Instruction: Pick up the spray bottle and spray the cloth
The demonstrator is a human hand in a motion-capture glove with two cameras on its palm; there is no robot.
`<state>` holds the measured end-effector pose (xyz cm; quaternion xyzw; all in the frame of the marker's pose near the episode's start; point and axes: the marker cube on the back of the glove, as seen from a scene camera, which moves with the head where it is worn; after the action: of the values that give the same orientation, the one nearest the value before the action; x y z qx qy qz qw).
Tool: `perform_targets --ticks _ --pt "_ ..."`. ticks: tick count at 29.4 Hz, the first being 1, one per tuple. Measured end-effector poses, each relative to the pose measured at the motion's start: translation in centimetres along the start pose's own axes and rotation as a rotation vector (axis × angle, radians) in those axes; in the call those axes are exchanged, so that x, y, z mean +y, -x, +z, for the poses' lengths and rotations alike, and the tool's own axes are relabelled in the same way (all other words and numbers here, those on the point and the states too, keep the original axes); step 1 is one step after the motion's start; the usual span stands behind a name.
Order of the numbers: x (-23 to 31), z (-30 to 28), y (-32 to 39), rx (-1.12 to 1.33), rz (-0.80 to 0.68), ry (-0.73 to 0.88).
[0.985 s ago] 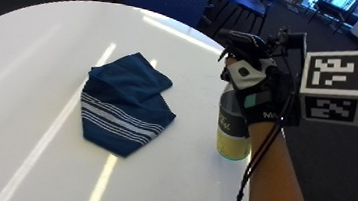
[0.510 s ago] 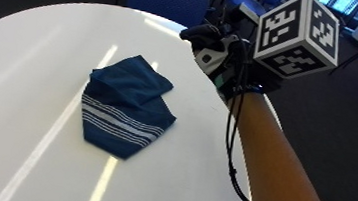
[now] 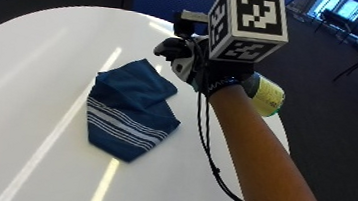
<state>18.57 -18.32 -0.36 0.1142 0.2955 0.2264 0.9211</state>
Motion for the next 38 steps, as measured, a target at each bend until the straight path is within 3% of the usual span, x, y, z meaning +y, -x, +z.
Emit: perform_targets --ticks 38 --pt "5.1 4.9 8.2 0.516 -0.519 -0.063"
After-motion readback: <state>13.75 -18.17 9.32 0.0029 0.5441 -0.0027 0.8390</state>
